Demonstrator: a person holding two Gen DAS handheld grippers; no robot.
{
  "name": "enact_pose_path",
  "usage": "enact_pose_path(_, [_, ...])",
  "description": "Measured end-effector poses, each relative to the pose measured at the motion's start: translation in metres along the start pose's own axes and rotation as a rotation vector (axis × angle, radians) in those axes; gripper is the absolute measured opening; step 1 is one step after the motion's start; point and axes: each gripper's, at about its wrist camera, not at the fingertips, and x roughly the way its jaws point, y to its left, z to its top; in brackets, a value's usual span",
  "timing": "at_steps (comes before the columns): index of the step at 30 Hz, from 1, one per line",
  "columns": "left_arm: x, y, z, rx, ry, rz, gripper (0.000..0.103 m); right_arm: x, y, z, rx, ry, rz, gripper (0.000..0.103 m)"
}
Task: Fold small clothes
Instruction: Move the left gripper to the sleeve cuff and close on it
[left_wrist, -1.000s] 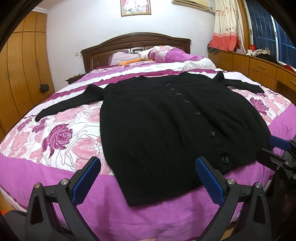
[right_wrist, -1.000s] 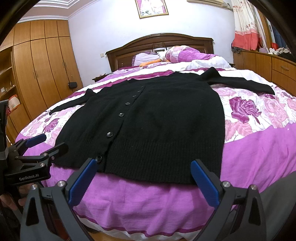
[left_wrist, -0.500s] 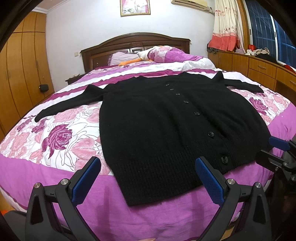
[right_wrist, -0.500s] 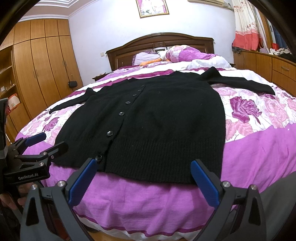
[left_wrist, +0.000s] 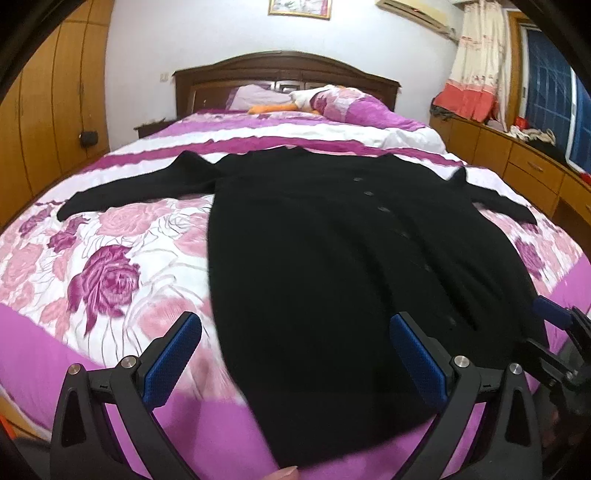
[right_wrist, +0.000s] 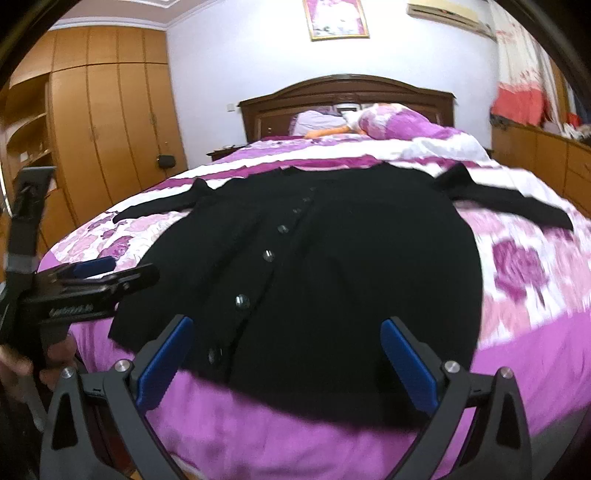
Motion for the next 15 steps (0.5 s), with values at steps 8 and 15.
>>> enact_pose_path(8, [0.043,0.068,0.040,-0.116,0.057,0.045,0.090,0.040,-0.018,0.044,-0.004,-0.016,0.024,0.103])
enact_pose_path(15, [0.059,0.134,0.062,-0.265,0.045,0.103,0.090,0.084,-0.038,0.084,0.024,-0.019,0.016,0.103])
